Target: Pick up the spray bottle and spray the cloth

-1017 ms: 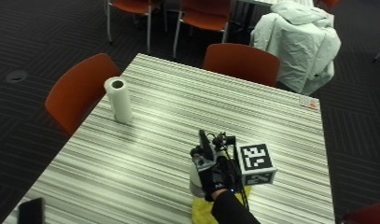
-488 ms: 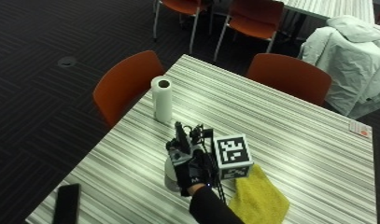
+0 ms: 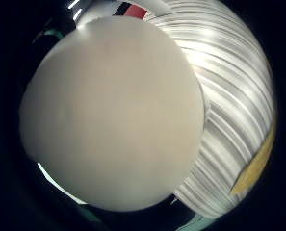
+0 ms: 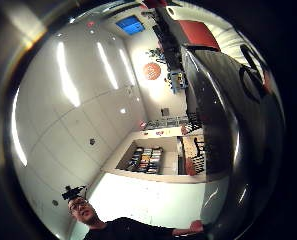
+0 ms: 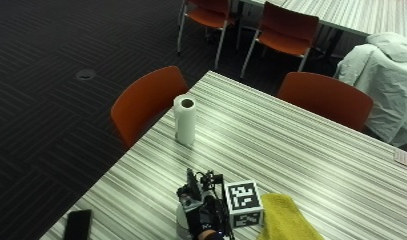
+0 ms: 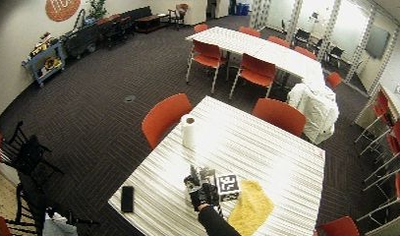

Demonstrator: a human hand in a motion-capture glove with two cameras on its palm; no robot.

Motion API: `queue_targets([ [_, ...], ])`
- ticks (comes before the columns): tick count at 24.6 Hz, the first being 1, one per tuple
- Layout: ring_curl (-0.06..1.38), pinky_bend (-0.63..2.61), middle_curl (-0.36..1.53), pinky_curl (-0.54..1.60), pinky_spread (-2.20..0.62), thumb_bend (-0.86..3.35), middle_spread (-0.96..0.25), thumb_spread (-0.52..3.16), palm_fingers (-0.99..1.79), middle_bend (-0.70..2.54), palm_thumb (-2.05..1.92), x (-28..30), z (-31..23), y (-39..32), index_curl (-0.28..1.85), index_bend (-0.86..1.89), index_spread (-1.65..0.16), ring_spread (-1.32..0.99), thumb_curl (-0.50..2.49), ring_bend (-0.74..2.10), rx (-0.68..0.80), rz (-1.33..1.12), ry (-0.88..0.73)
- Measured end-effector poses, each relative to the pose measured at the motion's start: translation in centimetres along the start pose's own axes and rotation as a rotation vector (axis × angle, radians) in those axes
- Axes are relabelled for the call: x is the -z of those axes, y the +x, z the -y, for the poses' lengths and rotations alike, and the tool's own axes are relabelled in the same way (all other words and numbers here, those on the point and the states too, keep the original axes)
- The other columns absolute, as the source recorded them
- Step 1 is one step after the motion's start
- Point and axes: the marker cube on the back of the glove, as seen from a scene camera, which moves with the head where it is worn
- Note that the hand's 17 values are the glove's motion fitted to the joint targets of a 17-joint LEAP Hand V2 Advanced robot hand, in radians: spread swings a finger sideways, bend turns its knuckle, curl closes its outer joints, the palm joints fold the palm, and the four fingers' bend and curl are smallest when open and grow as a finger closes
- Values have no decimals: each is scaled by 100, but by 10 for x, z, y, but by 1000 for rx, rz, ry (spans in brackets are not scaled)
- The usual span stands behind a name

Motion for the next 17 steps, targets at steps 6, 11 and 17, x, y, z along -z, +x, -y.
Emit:
queue_targets([
  [6,52,10,65,24,7,5,-2,90,86,48,124,3,2,-2,69,37,-11,-10,89,35,5,-23,-12],
  [11,51,10,64,22,8,5,-2,93,86,47,123,1,7,-5,69,39,-12,-9,88,34,14,-48,-27],
  [17,50,9,63,21,8,5,-1,98,84,46,123,9,12,-4,68,39,-12,-9,86,34,-16,-88,-36],
])
